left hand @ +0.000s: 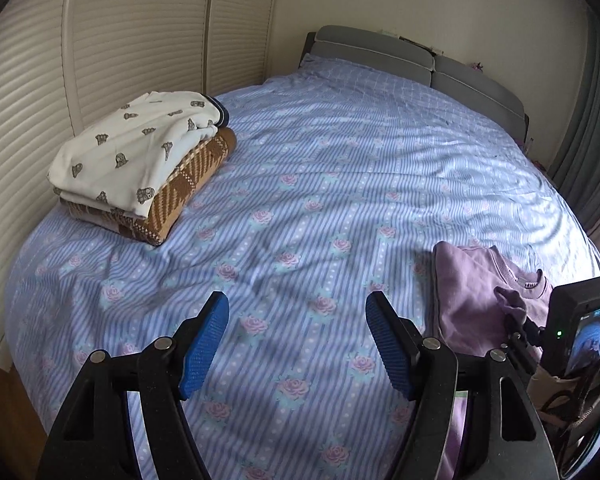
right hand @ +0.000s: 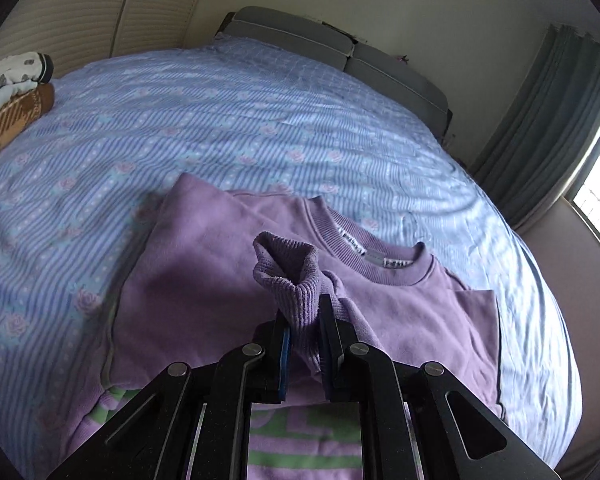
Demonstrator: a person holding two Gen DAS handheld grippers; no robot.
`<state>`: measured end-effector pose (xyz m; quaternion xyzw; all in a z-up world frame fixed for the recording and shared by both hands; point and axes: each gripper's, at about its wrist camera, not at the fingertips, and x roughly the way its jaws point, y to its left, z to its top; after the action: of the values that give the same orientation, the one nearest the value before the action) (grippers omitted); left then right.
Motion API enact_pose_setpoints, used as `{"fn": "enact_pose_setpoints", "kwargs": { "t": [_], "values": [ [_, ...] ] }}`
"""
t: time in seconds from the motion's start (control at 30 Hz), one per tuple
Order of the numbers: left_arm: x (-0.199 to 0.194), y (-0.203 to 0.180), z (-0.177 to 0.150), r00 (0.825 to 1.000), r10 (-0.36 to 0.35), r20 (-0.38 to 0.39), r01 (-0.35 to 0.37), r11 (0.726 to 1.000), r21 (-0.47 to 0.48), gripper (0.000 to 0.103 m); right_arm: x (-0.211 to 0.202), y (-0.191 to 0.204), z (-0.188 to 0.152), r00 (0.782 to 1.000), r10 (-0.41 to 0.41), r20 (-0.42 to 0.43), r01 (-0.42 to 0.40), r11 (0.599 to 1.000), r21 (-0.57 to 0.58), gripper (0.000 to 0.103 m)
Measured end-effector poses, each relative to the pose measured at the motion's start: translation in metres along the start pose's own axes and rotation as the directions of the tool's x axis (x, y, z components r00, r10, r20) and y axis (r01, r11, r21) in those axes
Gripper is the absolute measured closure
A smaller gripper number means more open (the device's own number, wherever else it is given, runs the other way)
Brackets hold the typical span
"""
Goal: Fold small clothes
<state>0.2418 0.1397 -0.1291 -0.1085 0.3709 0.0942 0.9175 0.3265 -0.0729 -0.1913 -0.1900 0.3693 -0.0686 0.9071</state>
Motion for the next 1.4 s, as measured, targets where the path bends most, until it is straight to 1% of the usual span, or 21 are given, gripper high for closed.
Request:
{"fn": "enact_pose_setpoints", "kwargs": {
  "t": [0.1,0.13,0.17,0.2,0.23,0.3,0.33,0.4,0.43,0.53,0.6,0.67,0.73,0.83,0.93,1.0,1.13,1.2,1.23,1.33,1.4],
  "values": [
    [0.002,-0.002,-0.002,1.0,-0.004,-0.004,0.004,1.0,0.005,0.033,0.01,0.006,-0.004,0.999,0.037,-0.036,-0.037,0.999,0.003,0.085],
    [0.002,-0.003,-0.002,1.0,-0.005,-0.006,0.005,1.0,0.009,0.033,0.011,0.006,-0.006,0.998,0.041,-0.042,-0.041,0.999,0.006,0.085],
    [0.002,-0.005,-0.002,1.0,-0.006,-0.007,0.006,1.0,0.013,0.033,0.011,0.007,-0.007,0.998,0.054,-0.043,-0.054,0.998,0.011,0.082],
    [0.002,-0.007,-0.002,1.0,-0.007,-0.006,0.007,1.0,0.017,0.033,0.009,0.006,-0.007,0.996,0.077,-0.039,-0.076,0.997,0.019,0.076],
    [0.001,-0.01,-0.002,1.0,-0.008,-0.003,0.008,1.0,0.022,0.033,0.006,0.004,-0.008,0.994,0.103,-0.032,-0.102,0.994,0.028,0.072],
    [-0.002,-0.016,-0.003,1.0,-0.011,0.001,0.011,0.999,0.033,0.033,-0.002,-0.002,-0.011,0.988,0.154,-0.01,-0.153,0.987,0.055,0.059],
    [-0.003,-0.02,-0.003,1.0,-0.015,0.005,0.015,0.999,0.041,0.033,-0.008,-0.007,-0.013,0.984,0.18,0.002,-0.179,0.981,0.069,0.056],
    [-0.005,-0.029,-0.004,1.0,-0.022,0.012,0.021,0.998,0.06,0.033,-0.017,-0.016,-0.017,0.978,0.209,0.023,-0.21,0.972,0.101,0.045],
    [-0.006,-0.036,-0.004,0.999,-0.029,0.015,0.028,0.997,0.072,0.033,-0.024,-0.023,-0.02,0.974,0.224,0.039,-0.227,0.967,0.118,0.044],
    [-0.007,-0.058,-0.006,0.998,-0.057,0.017,0.054,0.993,0.107,0.033,-0.04,-0.05,-0.029,0.96,0.264,0.095,-0.277,0.946,0.167,0.043],
    [-0.006,-0.074,-0.008,0.997,-0.081,0.017,0.079,0.989,0.123,0.033,-0.048,-0.072,-0.036,0.958,0.257,0.129,-0.278,0.94,0.197,0.043],
    [-0.002,-0.094,-0.01,0.992,-0.125,0.003,0.123,0.983,0.139,0.033,-0.05,-0.095,-0.043,0.964,0.223,0.143,-0.251,0.942,0.221,0.043],
    [0.003,-0.117,-0.013,0.987,-0.158,-0.011,0.157,0.974,0.162,0.033,-0.045,-0.117,-0.049,0.971,0.195,0.14,-0.225,0.943,0.245,0.043],
    [0.013,-0.154,-0.018,0.977,-0.211,-0.027,0.212,0.954,0.211,0.033,-0.032,-0.15,-0.058,0.981,0.152,0.12,-0.181,0.939,0.291,0.043],
    [0.027,-0.185,-0.023,0.967,-0.248,-0.054,0.254,0.936,0.244,0.033,-0.013,-0.178,-0.068,0.988,0.134,0.083,-0.154,0.927,0.341,0.043],
    [0.04,-0.202,-0.026,0.968,-0.241,-0.072,0.252,0.929,0.273,0.033,-0.002,-0.19,-0.071,0.988,0.135,0.068,-0.151,0.92,0.363,0.043],
    [0.069,-0.218,-0.033,0.975,-0.186,-0.118,0.214,0.929,0.303,0.033,0.016,-0.201,-0.076,0.99,0.13,0.05,-0.139,0.922,0.361,0.043],
    [0.081,-0.218,-0.038,0.98,-0.141,-0.142,0.179,0.935,0.306,0.033,0.024,-0.203,-0.079,0.99,0.135,0.037,-0.139,0.922,0.362,0.043],
    [0.086,-0.215,-0.04,0.98,-0.129,-0.154,0.171,0.938,0.301,0.033,0.027,-0.203,-0.081,0.99,0.14,0.031,-0.142,0.921,0.364,0.043],
    [0.099,-0.204,-0.048,0.977,-0.106,-0.184,0.155,0.95,0.271,0.032,0.039,-0.203,-0.087,0.989,0.151,0.001,-0.14,0.917,0.373,0.043],
    [0.102,-0.2,-0.053,0.978,-0.106,-0.182,0.153,0.952,0.266,0.032,0.044,-0.204,-0.093,0.987,0.158,-0.016,-0.14,0.914,0.381,0.043]
  ]
}}
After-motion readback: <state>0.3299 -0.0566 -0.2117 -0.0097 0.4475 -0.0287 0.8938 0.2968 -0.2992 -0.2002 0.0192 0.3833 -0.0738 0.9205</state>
